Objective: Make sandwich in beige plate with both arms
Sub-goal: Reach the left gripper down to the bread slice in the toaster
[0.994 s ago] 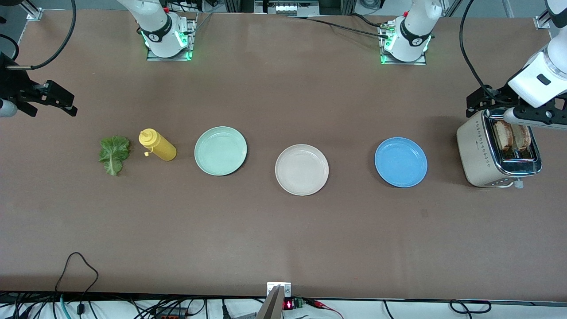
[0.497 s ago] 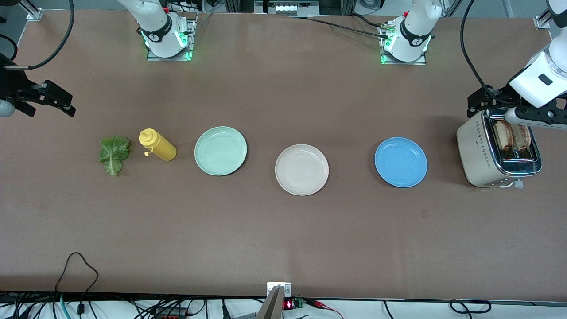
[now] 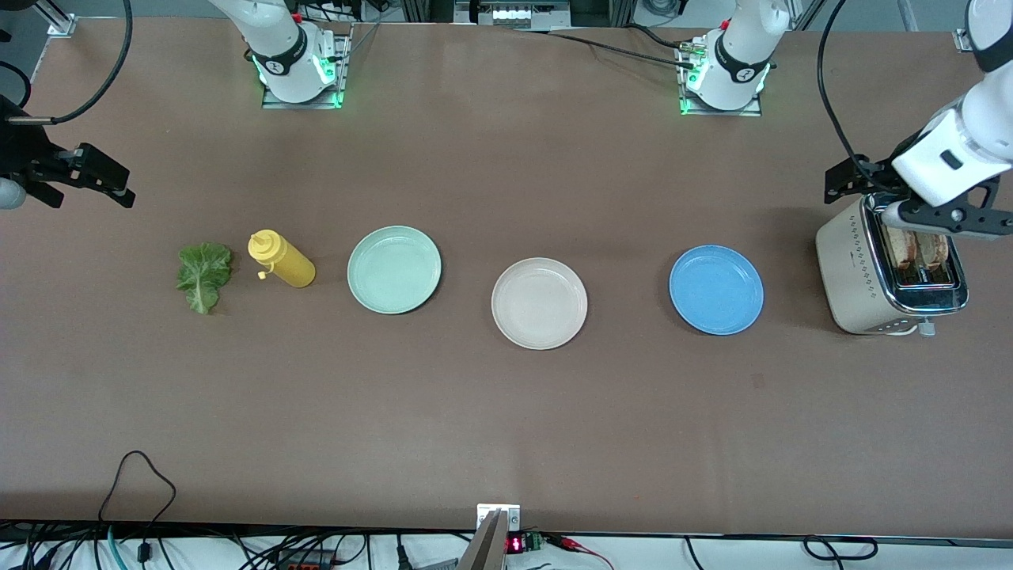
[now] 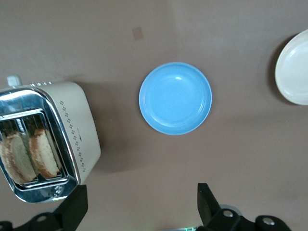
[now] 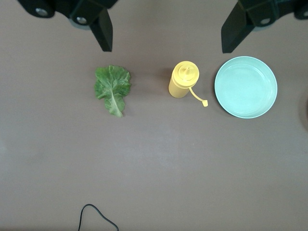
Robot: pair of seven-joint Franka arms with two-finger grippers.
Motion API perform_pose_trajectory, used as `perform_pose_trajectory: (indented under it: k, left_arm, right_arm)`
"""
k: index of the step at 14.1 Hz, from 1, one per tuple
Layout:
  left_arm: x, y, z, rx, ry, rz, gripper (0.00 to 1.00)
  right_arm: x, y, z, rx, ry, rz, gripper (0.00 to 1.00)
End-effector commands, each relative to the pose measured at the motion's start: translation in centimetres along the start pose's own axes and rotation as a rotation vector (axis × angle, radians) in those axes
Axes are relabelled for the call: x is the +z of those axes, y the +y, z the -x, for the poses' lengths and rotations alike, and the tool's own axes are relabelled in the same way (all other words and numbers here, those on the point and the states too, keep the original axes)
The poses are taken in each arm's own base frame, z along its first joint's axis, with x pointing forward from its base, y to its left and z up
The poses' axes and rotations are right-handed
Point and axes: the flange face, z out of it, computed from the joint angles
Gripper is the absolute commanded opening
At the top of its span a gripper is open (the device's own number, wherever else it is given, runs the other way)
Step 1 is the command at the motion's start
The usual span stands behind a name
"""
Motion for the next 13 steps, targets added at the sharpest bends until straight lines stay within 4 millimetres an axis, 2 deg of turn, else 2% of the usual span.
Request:
perform_pose_trajectory:
  k: [1,2,4,6,8,13]
  left_arm:
    - [1.0,-1.4,-1.4,-0.015,-0.053,-0.038,1.00]
    - [1.4,-2.6,-1.7,-0.028,-0.069,-0.070,1.00]
    - [2.3,-3.7,-2.1,-0.024,-0.092,-0.137,1.00]
    - [3.6,-6.1,-2.6,-0.022,-0.127,-0.209,1.00]
    - [4.9,-7.3,-3.0,-0.001,-0.153,-0.272,1.00]
    - [9.5,-13.1,-2.1,0.021,-0.115,-0.248,1.00]
  right_arm:
    - [-0.8,0.1,0.3,-0.003,0.000,-0.007,1.00]
    - [-0.8,0.1,0.3,-0.003,0.000,-0.007,1.00]
    - [-0.9,0.1,0.4,-0.003,0.000,-0.007,1.00]
    - [-0.8,0.2,0.5,-0.002,-0.008,-0.007,1.00]
    - [-0.8,0.2,0.5,-0.001,-0.009,-0.007,1.00]
    - [-0.8,0.2,0.5,-0.001,-0.009,-0.007,1.00]
